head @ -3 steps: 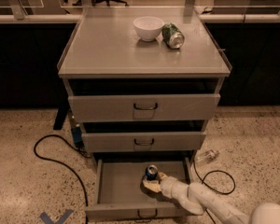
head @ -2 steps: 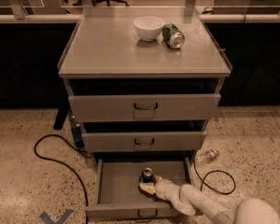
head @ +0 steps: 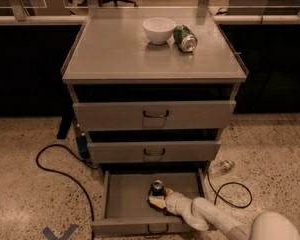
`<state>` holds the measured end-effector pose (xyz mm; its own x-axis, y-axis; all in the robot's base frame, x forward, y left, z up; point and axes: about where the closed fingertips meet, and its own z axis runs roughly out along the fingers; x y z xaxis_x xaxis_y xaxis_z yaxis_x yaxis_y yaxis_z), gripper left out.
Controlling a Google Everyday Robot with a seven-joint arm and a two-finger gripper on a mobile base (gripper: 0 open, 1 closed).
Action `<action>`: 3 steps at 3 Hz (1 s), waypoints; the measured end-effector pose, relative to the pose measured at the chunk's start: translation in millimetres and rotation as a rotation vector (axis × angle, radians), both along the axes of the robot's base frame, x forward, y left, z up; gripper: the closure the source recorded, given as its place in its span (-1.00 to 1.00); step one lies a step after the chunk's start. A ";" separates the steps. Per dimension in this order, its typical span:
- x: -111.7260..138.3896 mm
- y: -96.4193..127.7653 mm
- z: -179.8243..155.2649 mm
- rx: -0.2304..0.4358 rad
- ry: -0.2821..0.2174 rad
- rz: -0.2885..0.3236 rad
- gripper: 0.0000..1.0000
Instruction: Place pepsi can into bottom drawer
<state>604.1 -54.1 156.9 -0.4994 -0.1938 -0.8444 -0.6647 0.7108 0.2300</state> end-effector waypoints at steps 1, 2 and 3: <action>0.0 0.0 0.0 0.000 0.000 0.000 0.16; 0.0 0.0 0.0 0.000 0.000 0.000 -0.29; 0.0 0.1 0.0 0.000 0.000 0.000 -0.76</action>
Offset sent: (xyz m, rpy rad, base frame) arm 0.0000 0.0000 0.0000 0.0000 0.0000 0.0000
